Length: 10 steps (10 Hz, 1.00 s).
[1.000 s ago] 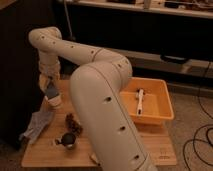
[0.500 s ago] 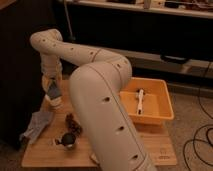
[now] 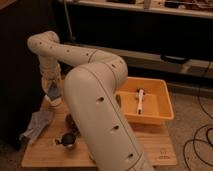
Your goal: Place sponge in paper cup
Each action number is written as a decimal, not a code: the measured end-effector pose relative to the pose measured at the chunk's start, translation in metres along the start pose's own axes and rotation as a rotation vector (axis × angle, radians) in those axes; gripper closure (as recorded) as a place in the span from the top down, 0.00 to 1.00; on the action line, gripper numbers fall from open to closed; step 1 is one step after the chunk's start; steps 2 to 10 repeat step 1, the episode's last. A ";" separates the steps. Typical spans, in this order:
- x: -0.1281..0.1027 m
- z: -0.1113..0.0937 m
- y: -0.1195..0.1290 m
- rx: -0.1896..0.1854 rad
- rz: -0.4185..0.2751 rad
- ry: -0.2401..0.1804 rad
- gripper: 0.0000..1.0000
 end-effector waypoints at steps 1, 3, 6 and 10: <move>0.000 0.002 -0.001 -0.001 0.000 0.003 0.00; 0.000 0.002 -0.001 -0.001 0.000 0.003 0.00; 0.000 0.002 -0.001 -0.001 0.000 0.003 0.00; 0.000 0.002 -0.001 -0.001 0.000 0.003 0.00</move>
